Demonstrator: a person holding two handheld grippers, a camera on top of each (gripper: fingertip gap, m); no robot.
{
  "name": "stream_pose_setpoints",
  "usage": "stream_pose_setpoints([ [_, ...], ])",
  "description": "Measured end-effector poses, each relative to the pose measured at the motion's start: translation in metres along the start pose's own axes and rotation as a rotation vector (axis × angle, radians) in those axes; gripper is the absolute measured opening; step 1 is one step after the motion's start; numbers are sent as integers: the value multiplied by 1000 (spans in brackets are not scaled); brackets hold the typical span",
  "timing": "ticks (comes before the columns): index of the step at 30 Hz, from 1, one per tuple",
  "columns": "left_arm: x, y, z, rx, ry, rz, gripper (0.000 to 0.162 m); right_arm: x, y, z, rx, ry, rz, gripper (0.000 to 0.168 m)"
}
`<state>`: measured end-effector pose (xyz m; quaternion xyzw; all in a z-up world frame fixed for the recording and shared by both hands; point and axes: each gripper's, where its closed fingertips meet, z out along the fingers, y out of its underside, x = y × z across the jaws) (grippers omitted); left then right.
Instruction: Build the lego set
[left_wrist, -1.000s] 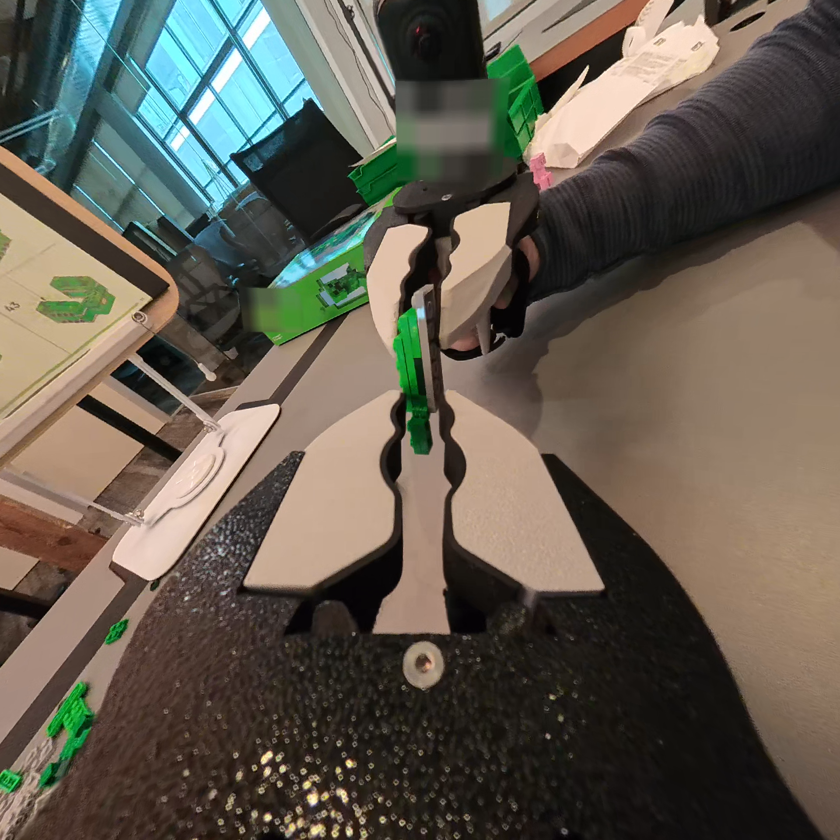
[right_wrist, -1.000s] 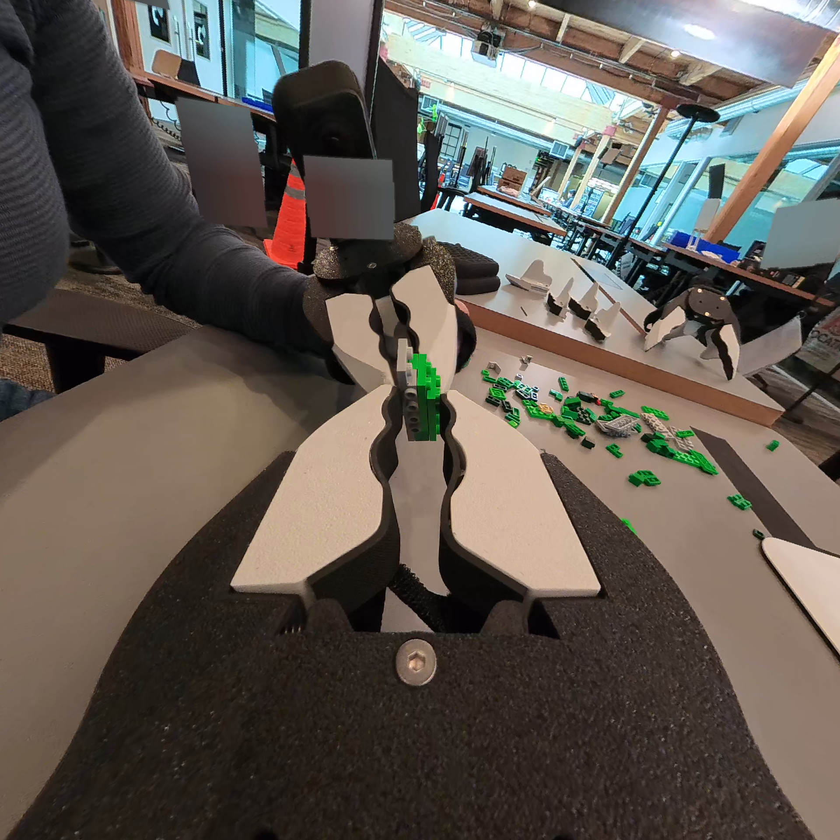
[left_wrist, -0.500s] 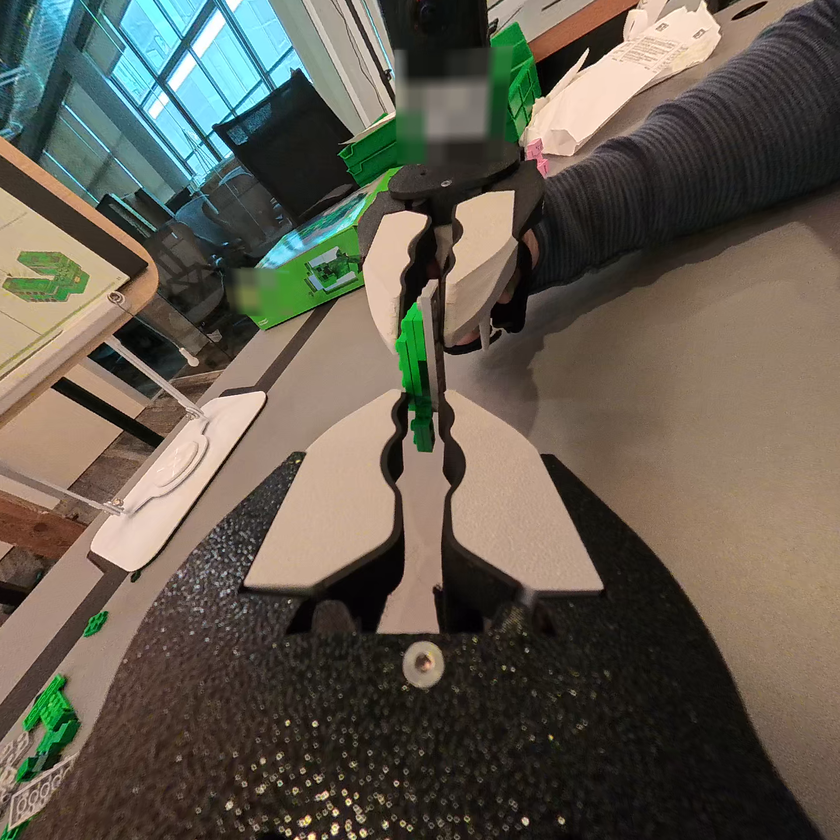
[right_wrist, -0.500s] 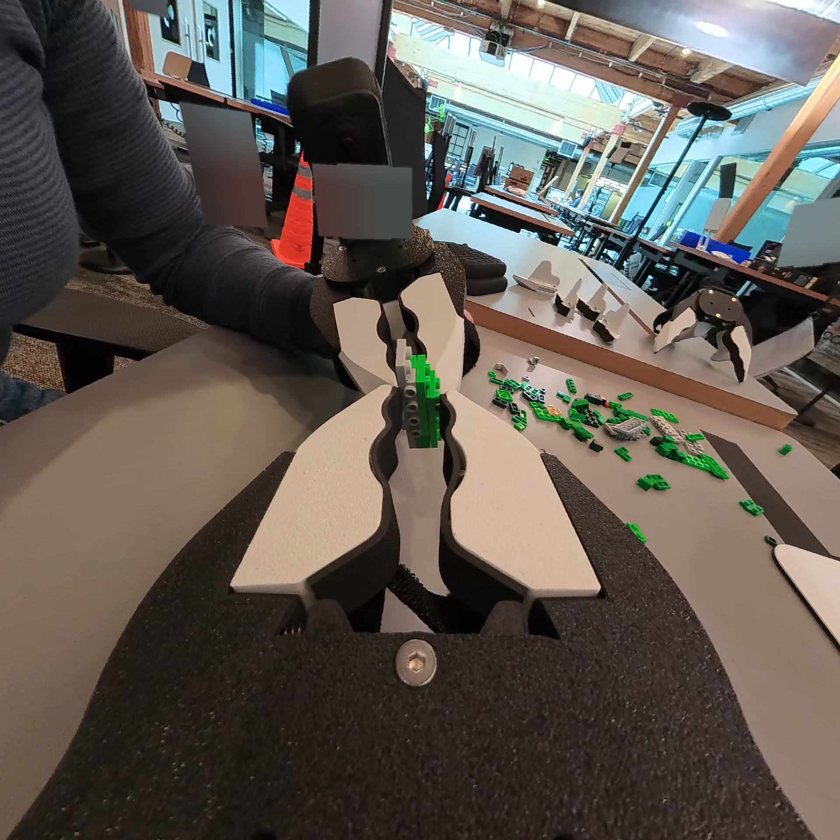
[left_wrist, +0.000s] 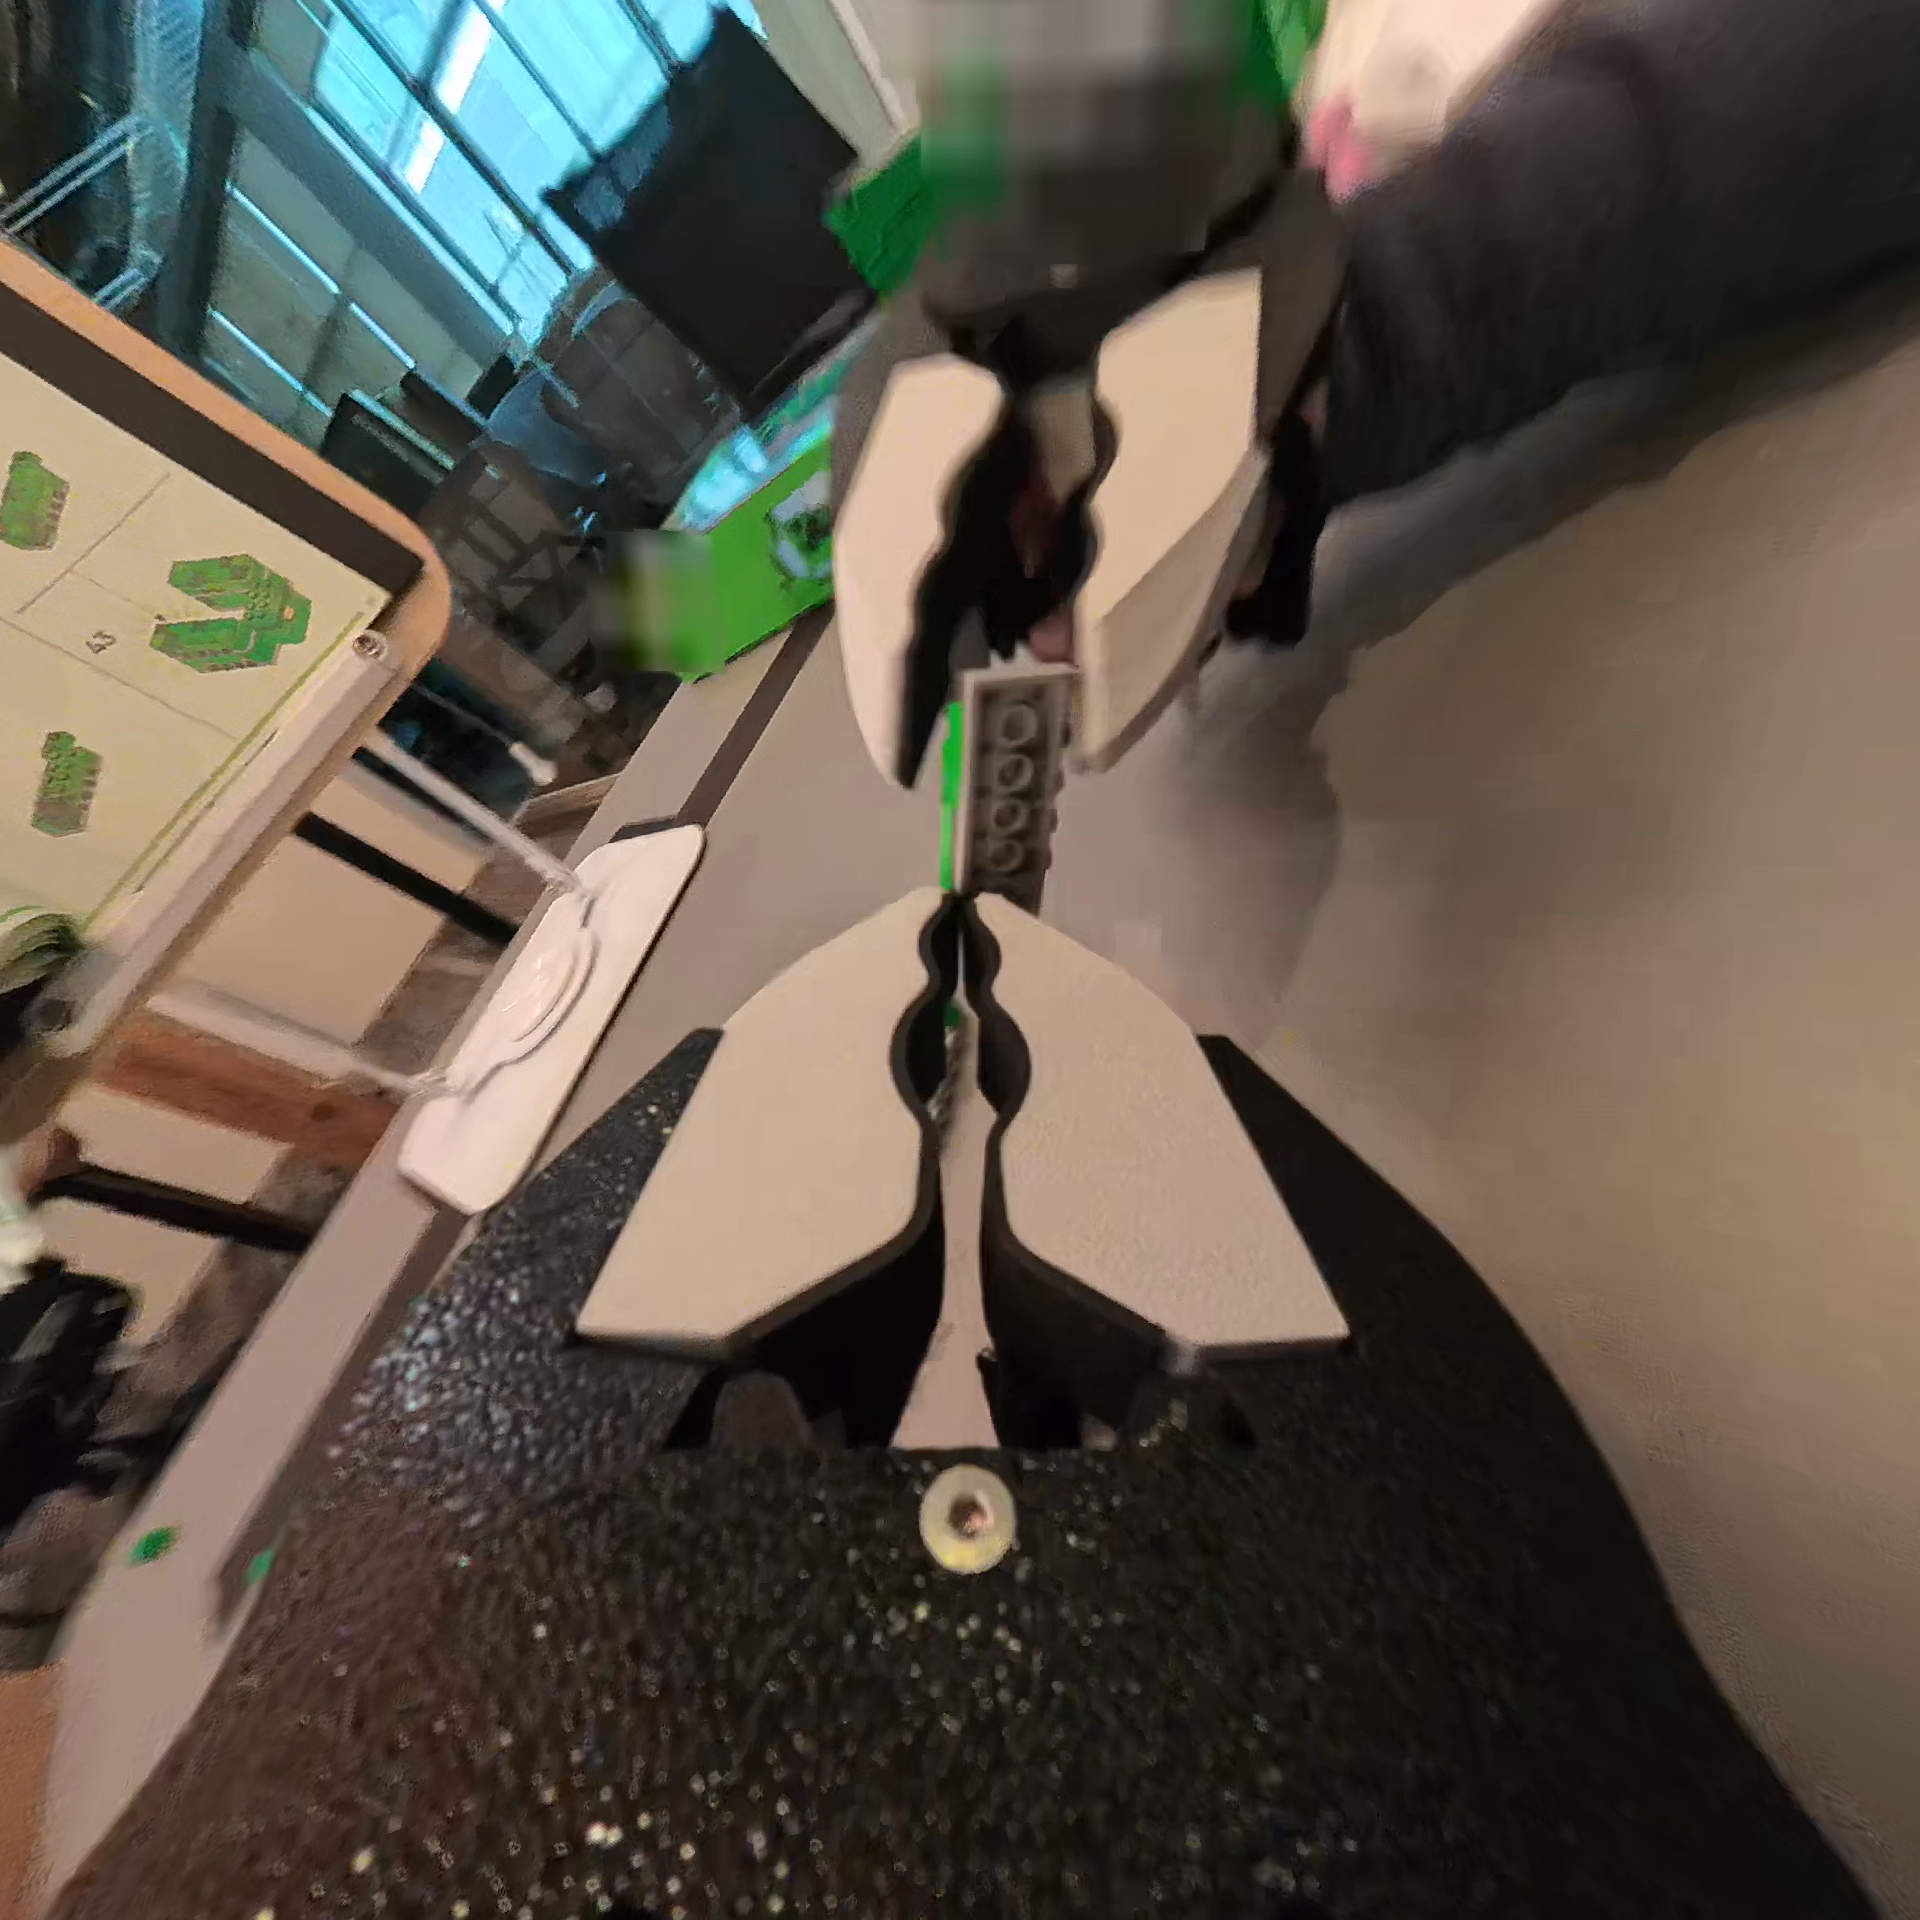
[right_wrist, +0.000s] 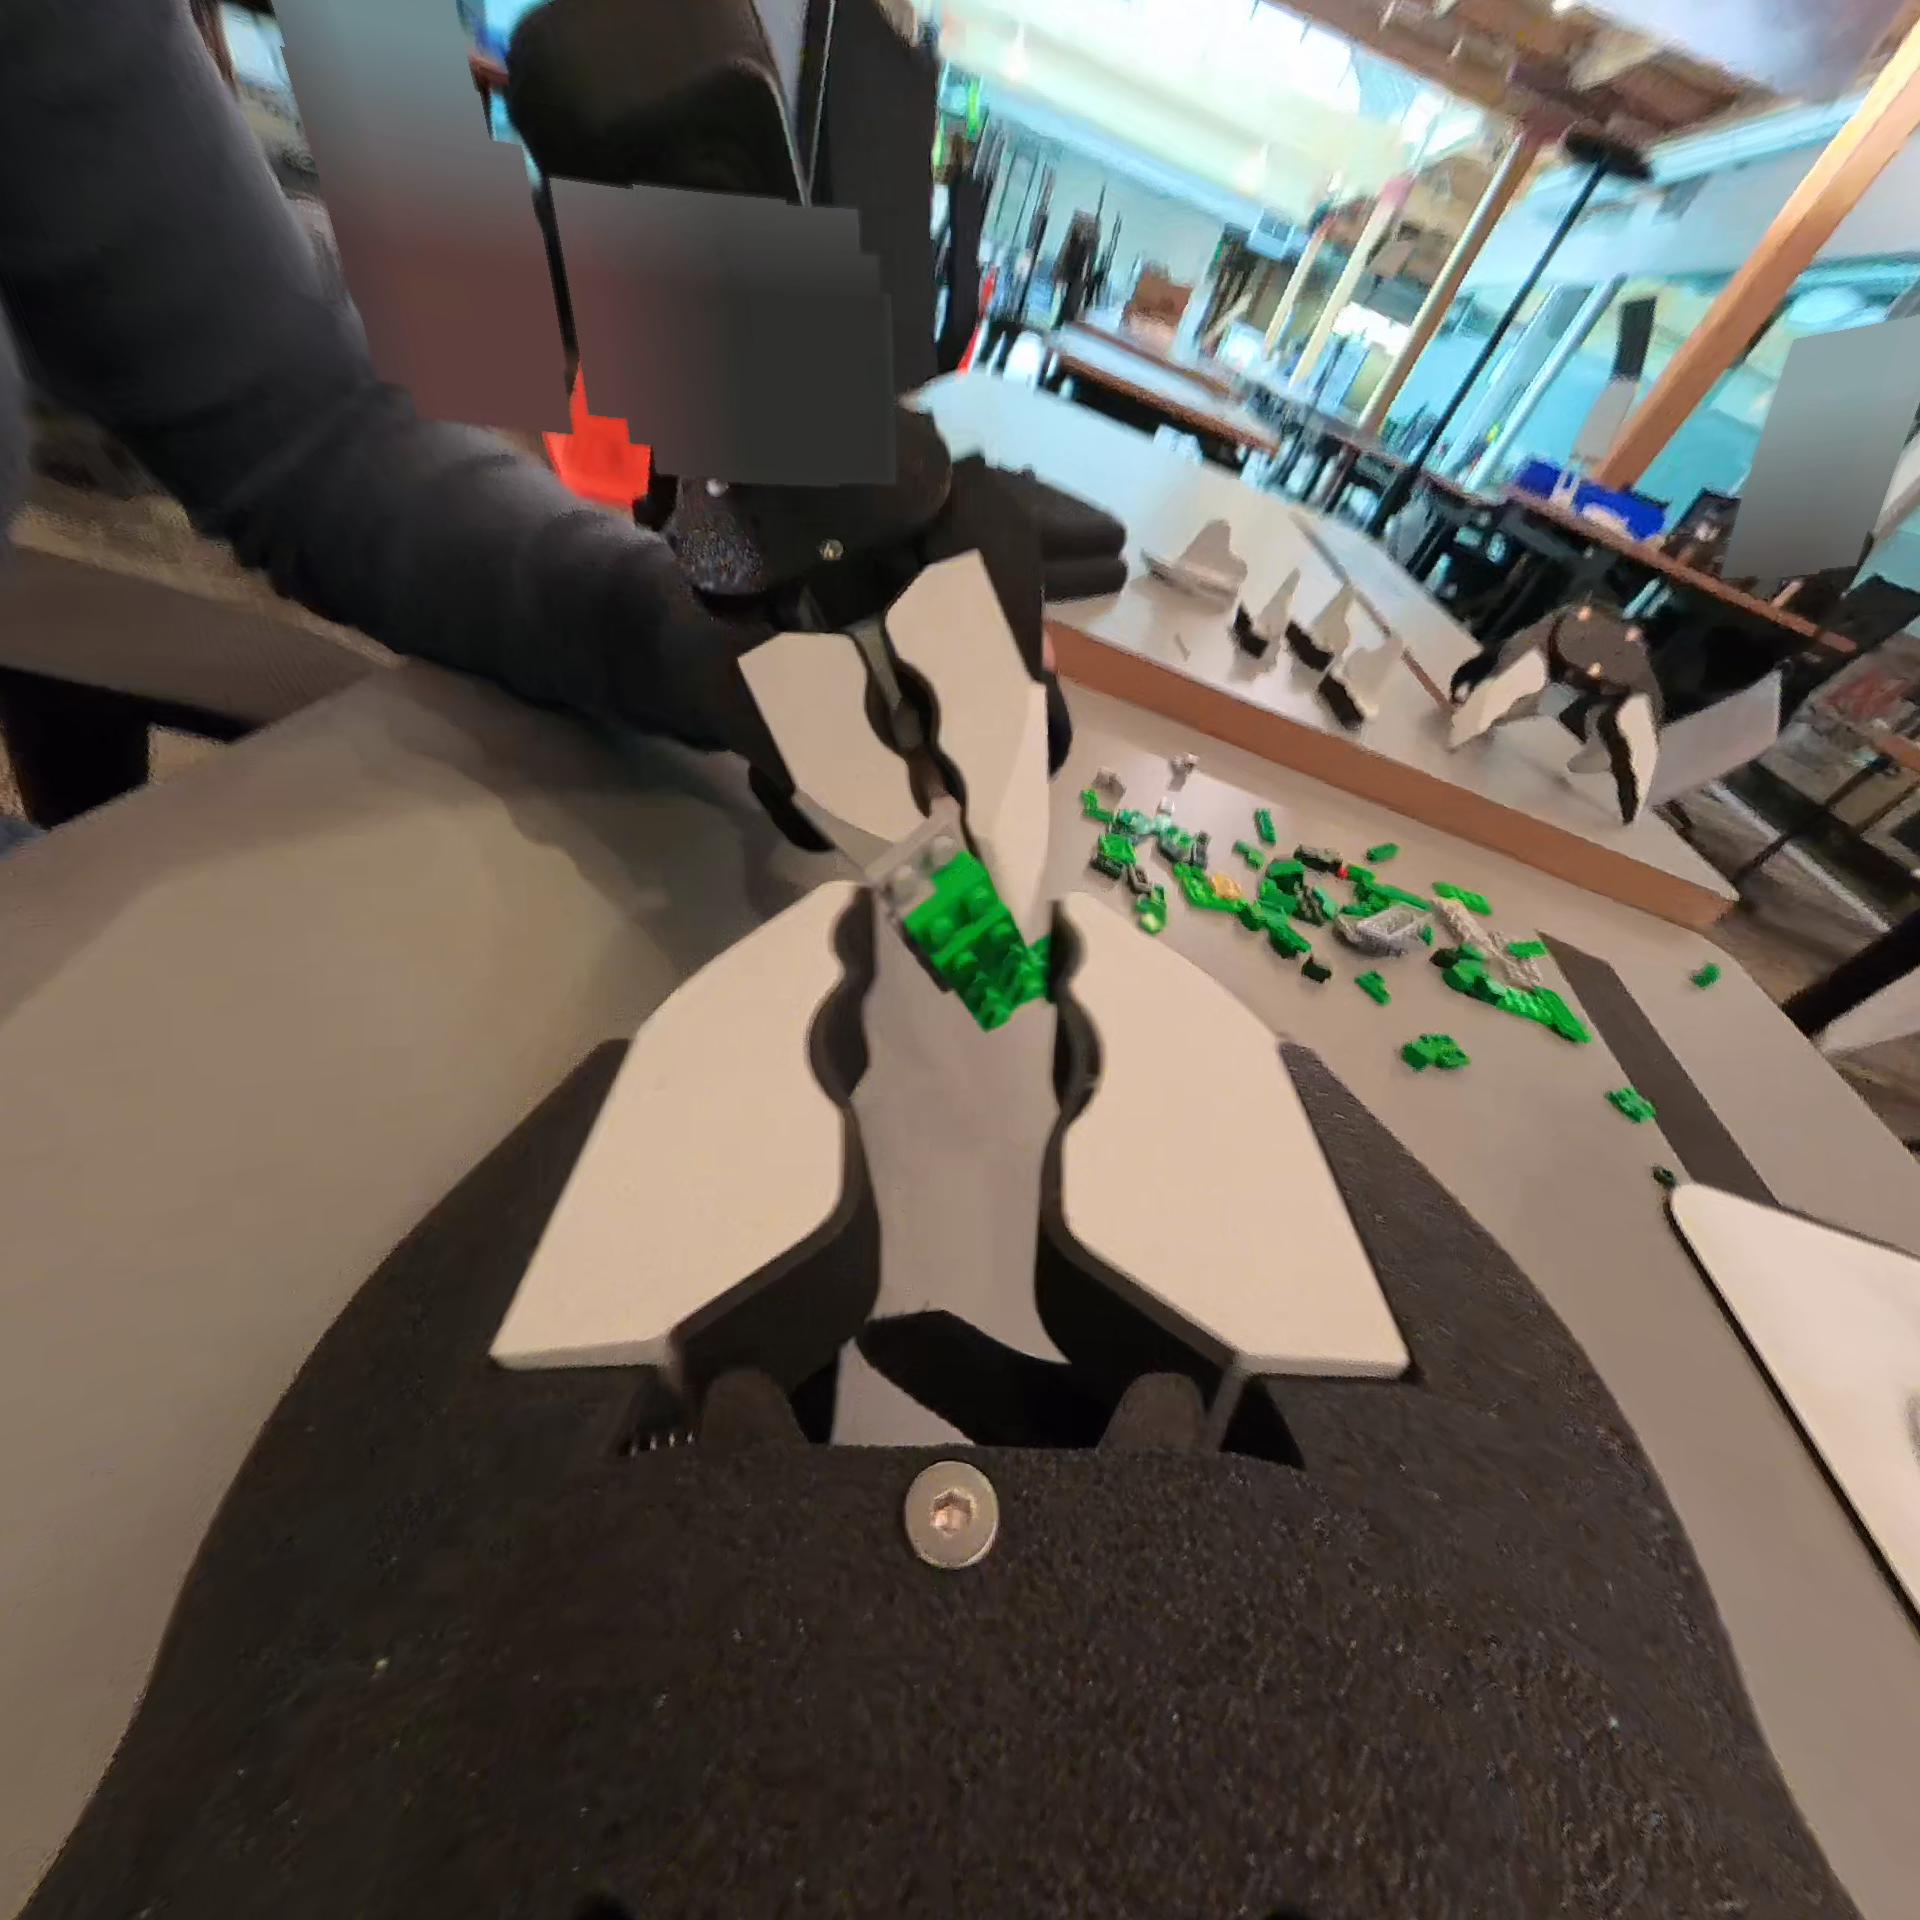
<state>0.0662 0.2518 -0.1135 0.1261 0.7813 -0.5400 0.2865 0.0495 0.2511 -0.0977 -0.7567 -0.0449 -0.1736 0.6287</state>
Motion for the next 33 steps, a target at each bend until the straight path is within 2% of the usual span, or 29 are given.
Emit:
stream_pose_setpoints([
  [3,-6,15,2,-128,-74,154,0,2,6,3,-165,3,27,48],
  [7,0,15,5,-116,-35,108,0,3,17,3,-346,27,-62,49],
  [10,-2,18,5,-114,-31,80,0,1,36,4,-430,19,-56,44],
  [13,-1,19,6,-118,-41,113,0,1,42,11,-408,13,86,34],
  [16,1,20,7,-118,-58,181,2,7,43,9,-392,38,129,21],
  [18,-3,14,7,-78,-107,175,23,10,40,7,-377,51,79,17],
  [20,-10,8,7,-53,-156,138,45,7,40,5,-391,45,-62,17],
  [21,-11,8,7,-55,-158,124,54,4,38,6,-385,40,-139,17],
  [22,-9,9,8,-59,-138,113,55,1,37,7,-382,29,-193,17],
  [29,5,6,8,-38,-46,120,30,-2,31,6,-388,40,-373,16],
  [33,9,8,10,-58,-53,197,26,-3,35,6,-470,44,-474,16],
])
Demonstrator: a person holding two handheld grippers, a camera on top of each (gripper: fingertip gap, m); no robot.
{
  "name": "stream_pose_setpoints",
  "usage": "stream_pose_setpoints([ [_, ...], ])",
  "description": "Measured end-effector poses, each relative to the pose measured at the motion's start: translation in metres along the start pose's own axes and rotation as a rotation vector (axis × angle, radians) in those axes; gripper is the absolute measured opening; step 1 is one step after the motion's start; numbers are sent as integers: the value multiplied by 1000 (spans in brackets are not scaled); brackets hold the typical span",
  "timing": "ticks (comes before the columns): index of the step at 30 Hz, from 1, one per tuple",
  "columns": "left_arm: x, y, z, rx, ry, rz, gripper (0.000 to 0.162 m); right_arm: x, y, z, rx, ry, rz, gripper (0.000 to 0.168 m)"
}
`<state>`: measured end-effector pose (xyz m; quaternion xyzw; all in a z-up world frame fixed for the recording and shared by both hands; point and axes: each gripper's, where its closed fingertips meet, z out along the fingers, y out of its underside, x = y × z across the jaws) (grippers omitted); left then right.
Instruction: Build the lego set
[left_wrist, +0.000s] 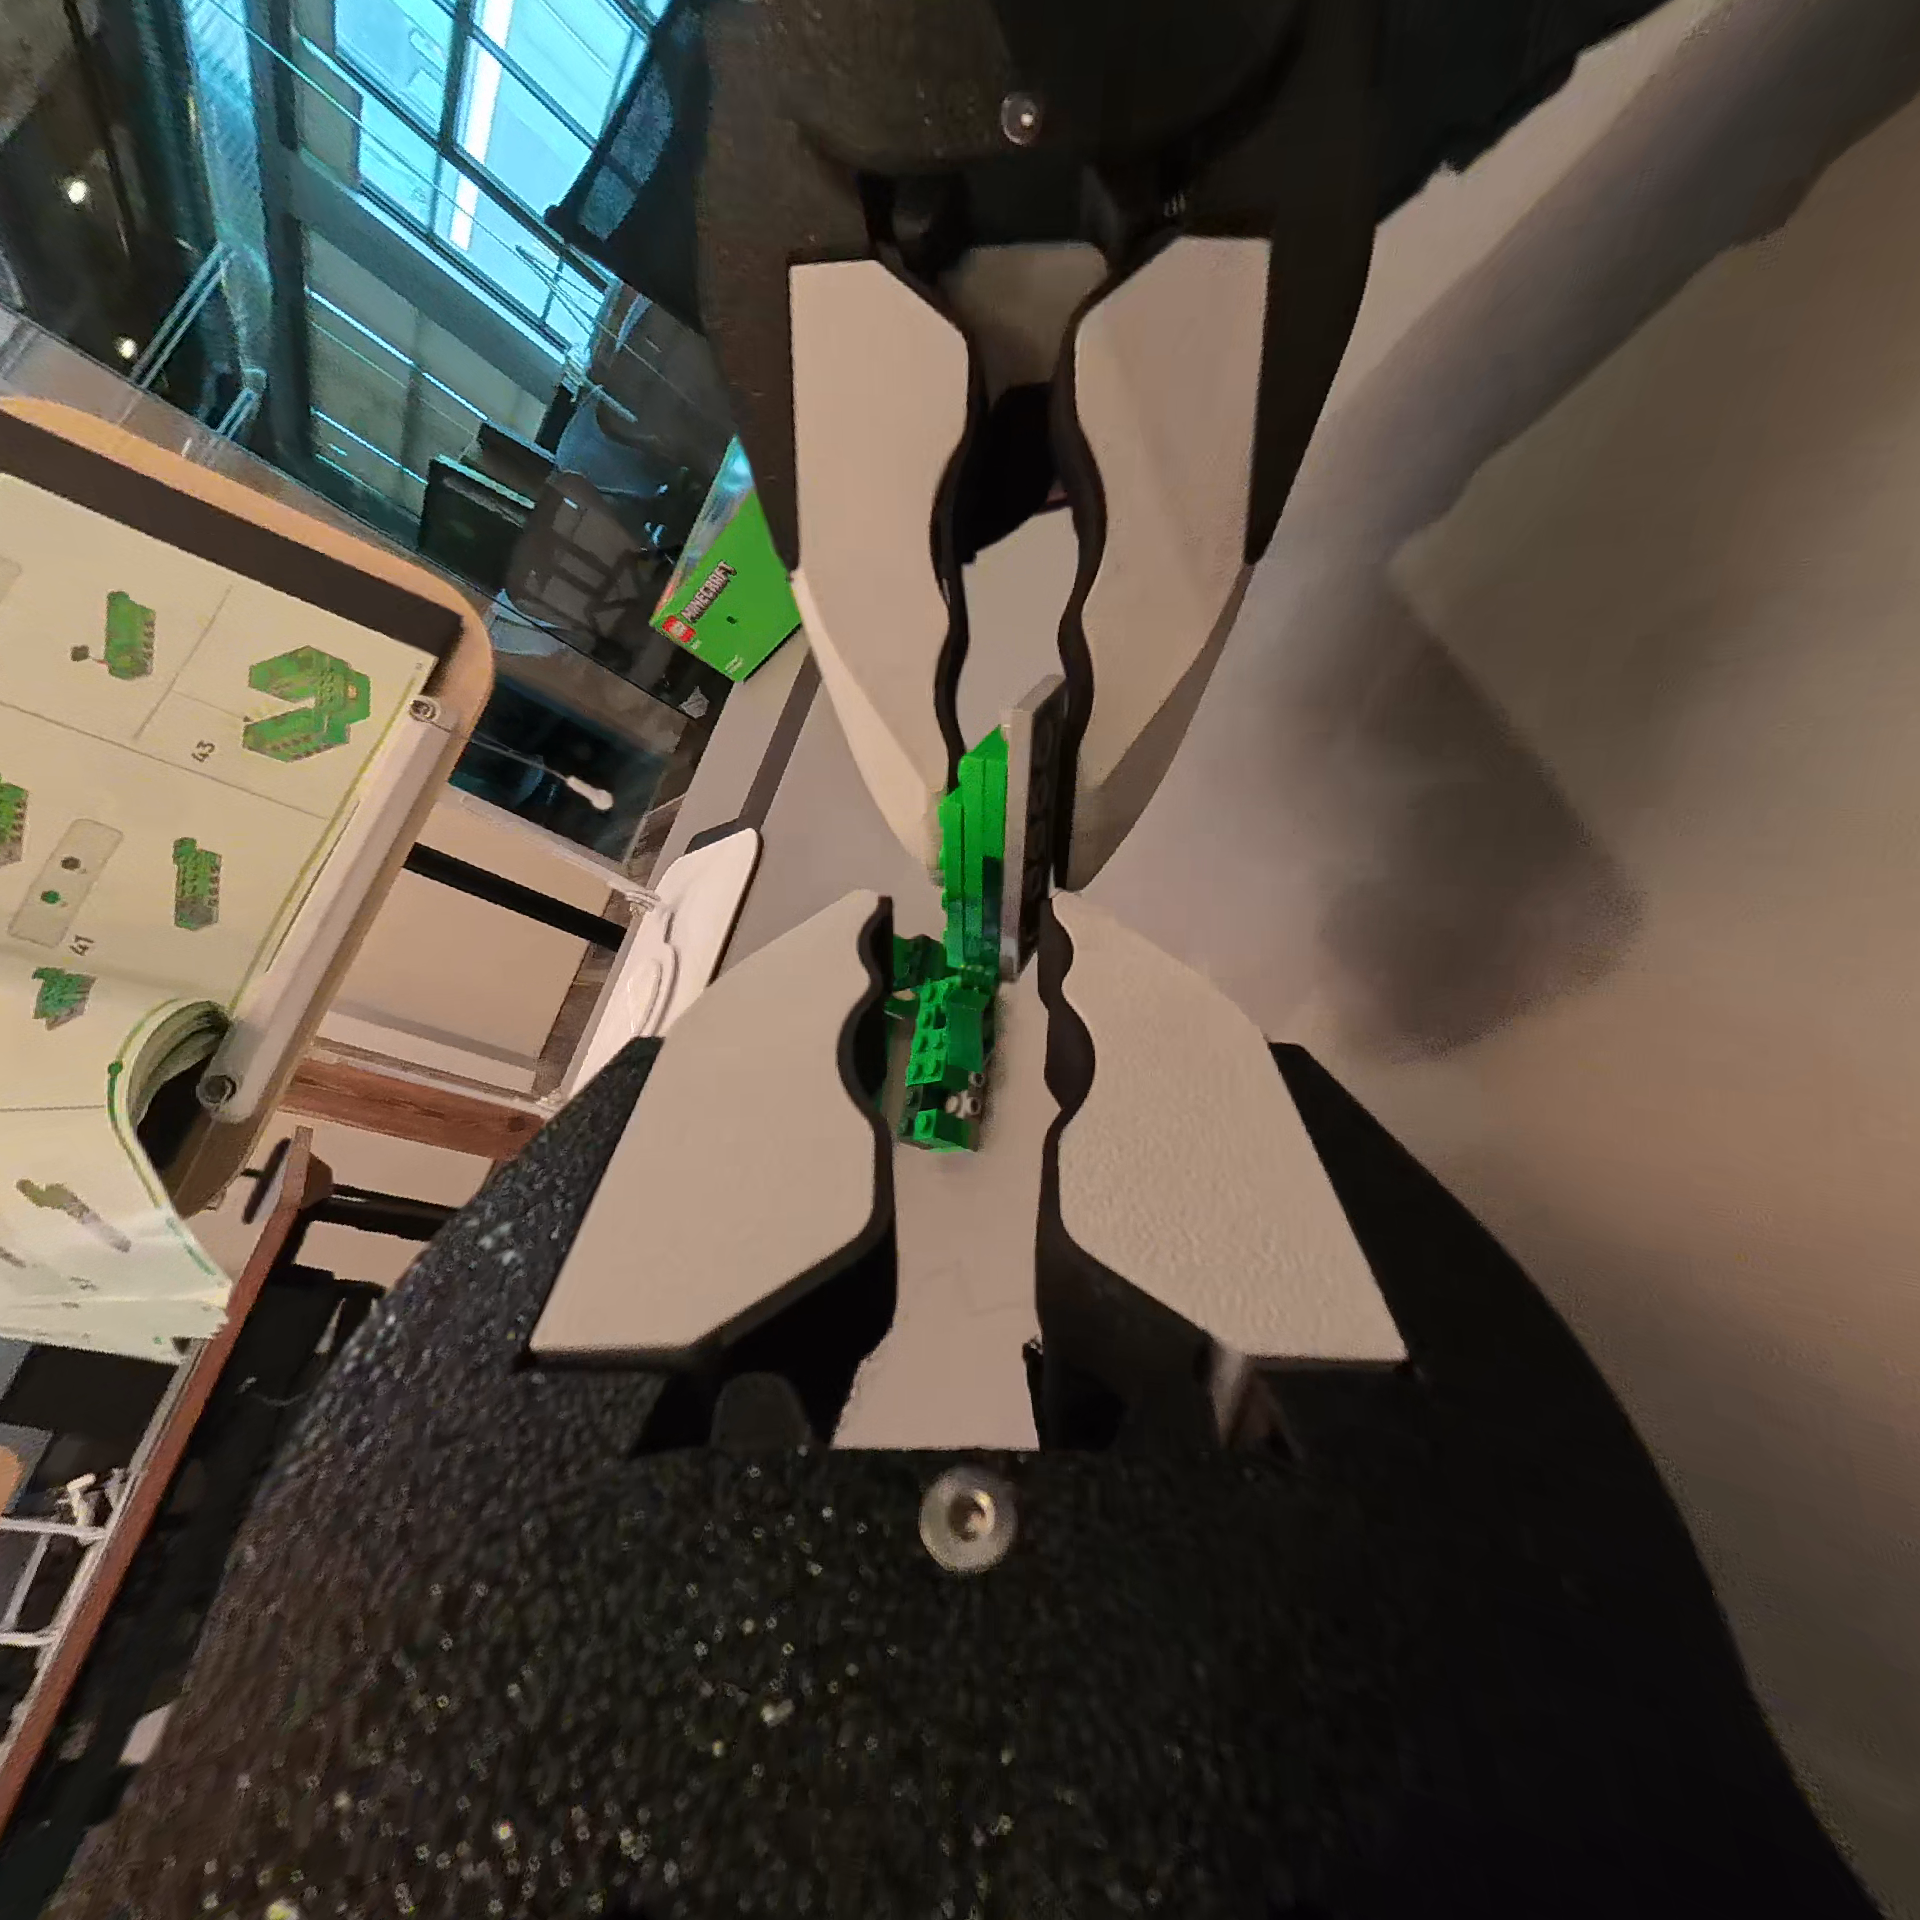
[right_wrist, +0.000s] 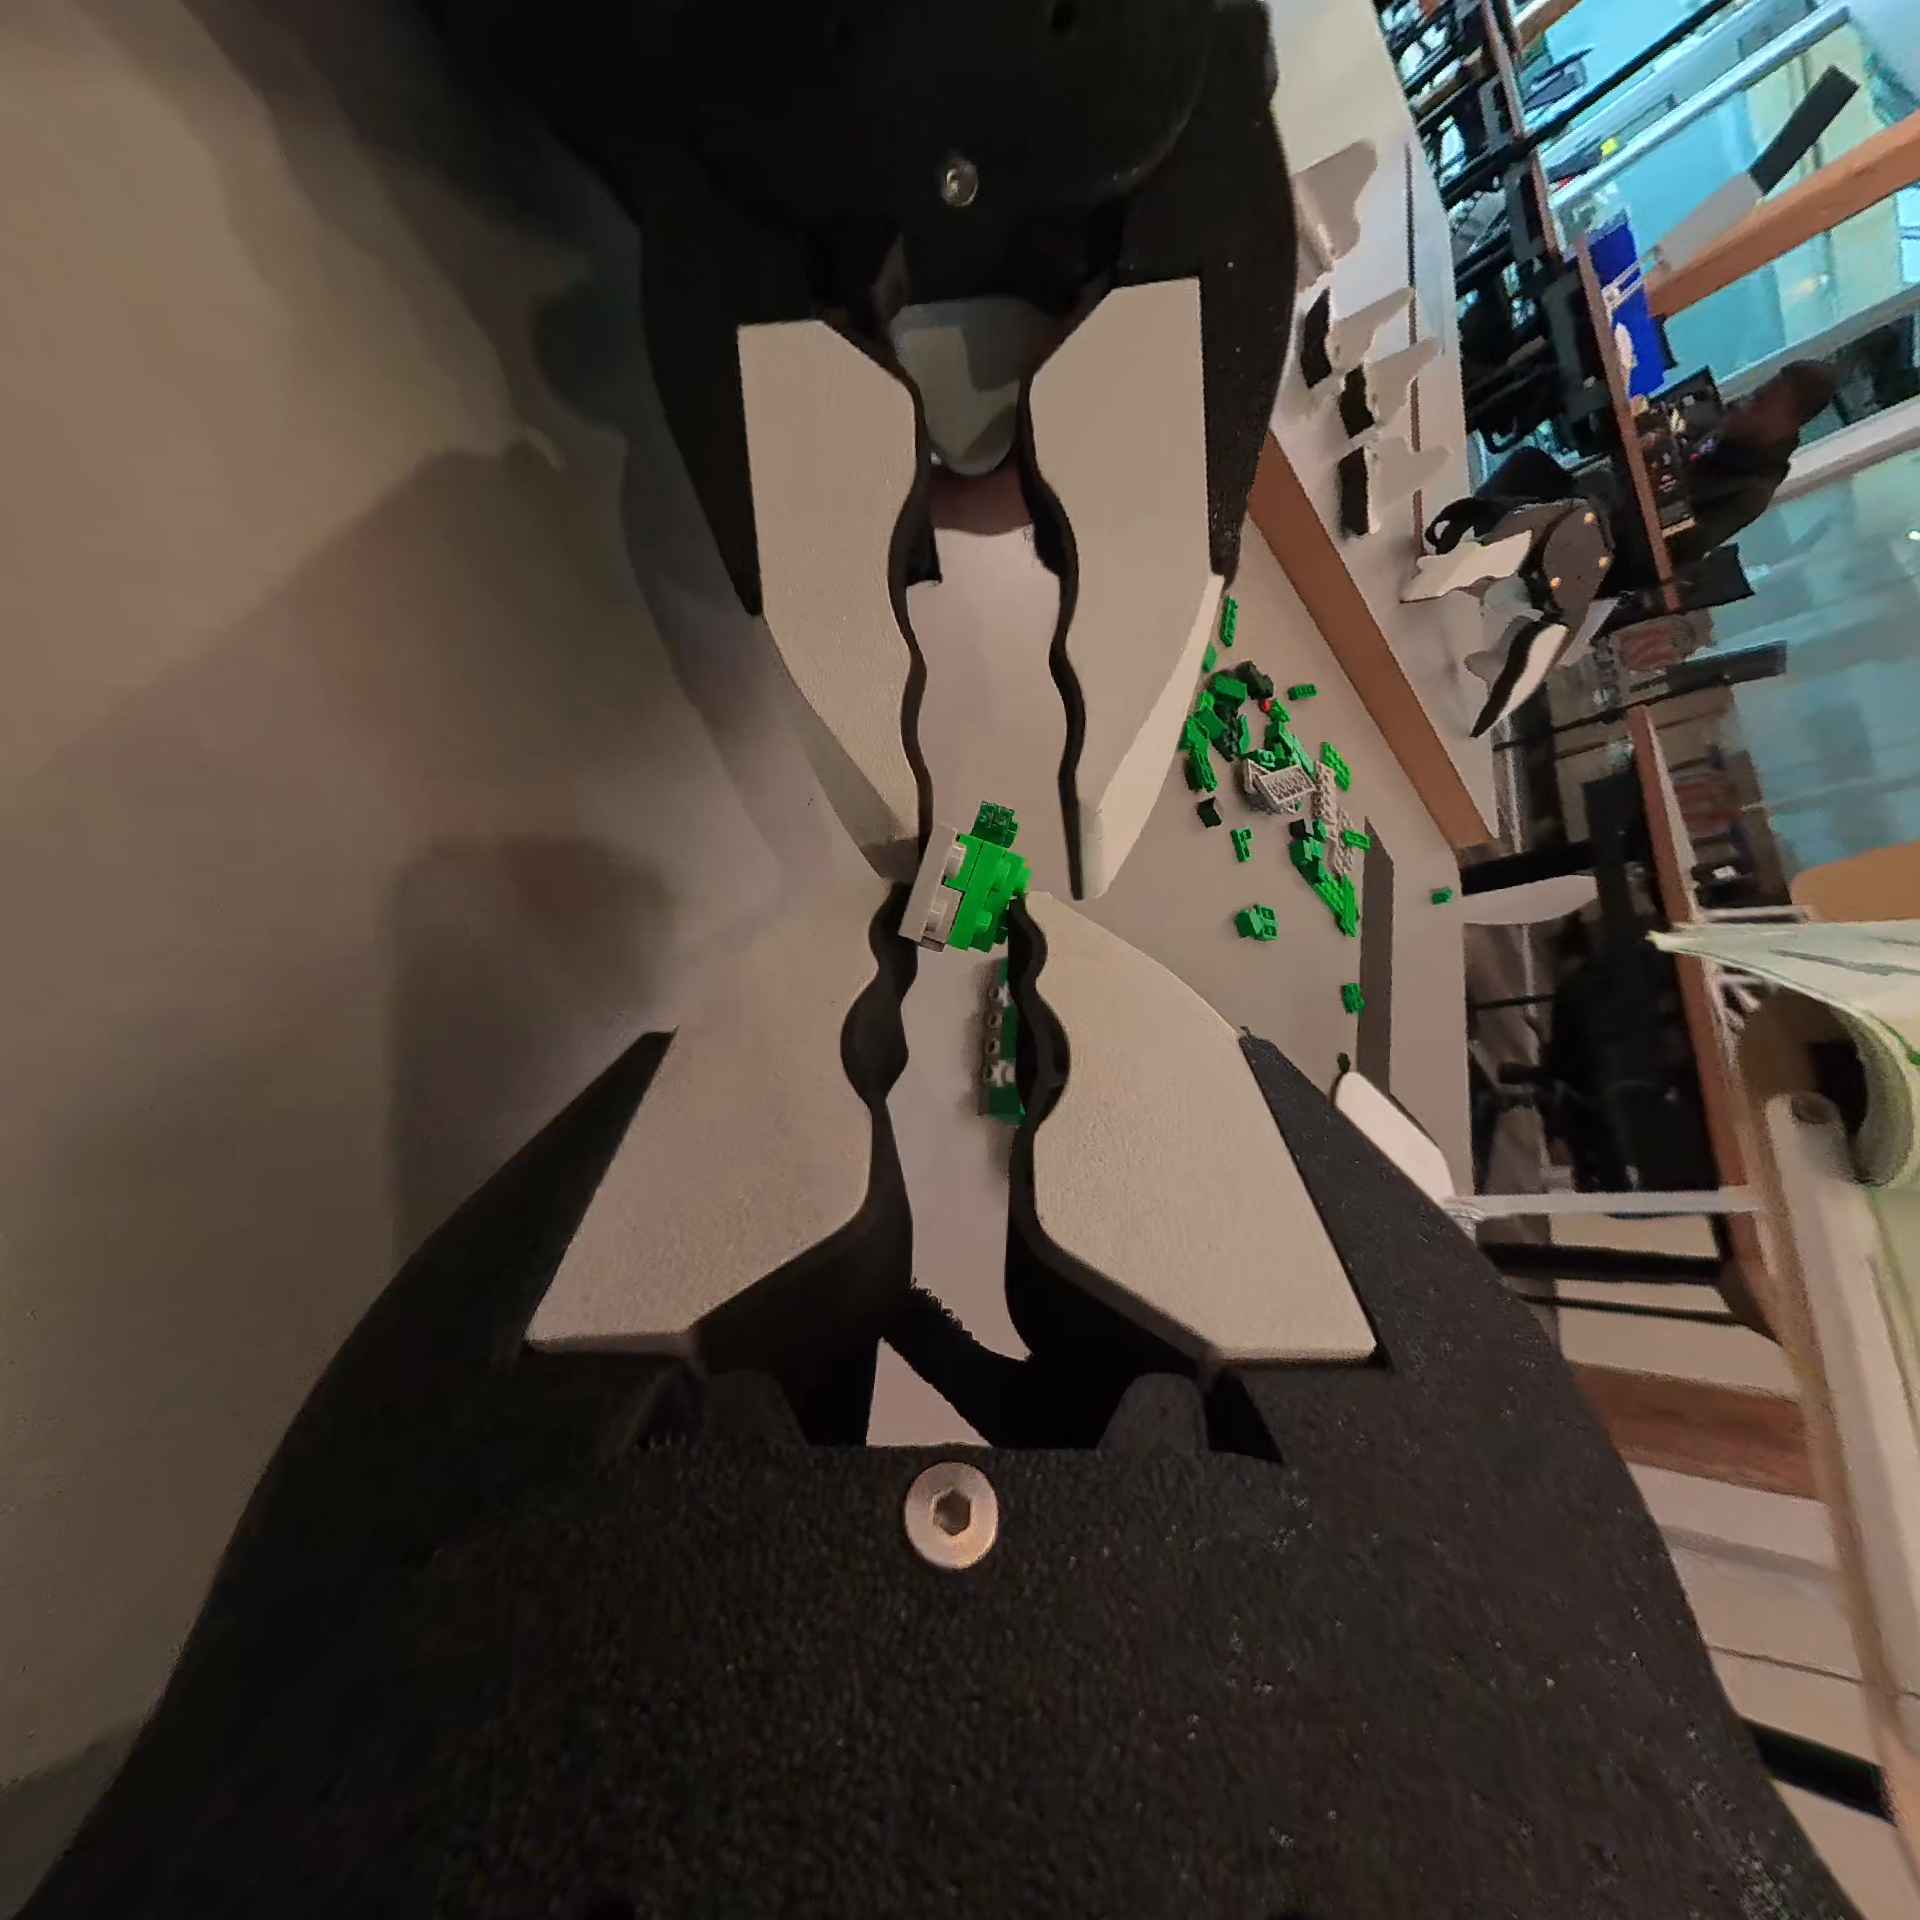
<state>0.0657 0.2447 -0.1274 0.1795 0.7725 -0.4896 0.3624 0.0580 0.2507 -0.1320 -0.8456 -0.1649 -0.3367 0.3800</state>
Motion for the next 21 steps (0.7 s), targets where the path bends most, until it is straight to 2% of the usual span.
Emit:
stream_pose_setpoints([
  [1,3,1,0,-7,16,13,18,0,0,1,-16,8,-9,16],
  [5,-2,0,0,-7,-26,14,16,7,-1,-1,-16,31,82,20],
  [8,-7,1,-2,-6,-52,13,15,14,-5,-8,51,22,199,33],
  [11,-8,2,-2,-12,-53,2,15,15,-16,-16,135,-22,275,29],
  [16,-9,4,-2,-19,-51,-18,15,11,-16,-13,72,-14,198,16],
  [21,-10,7,-2,-32,-52,-16,15,13,-13,-10,7,23,140,16],
])
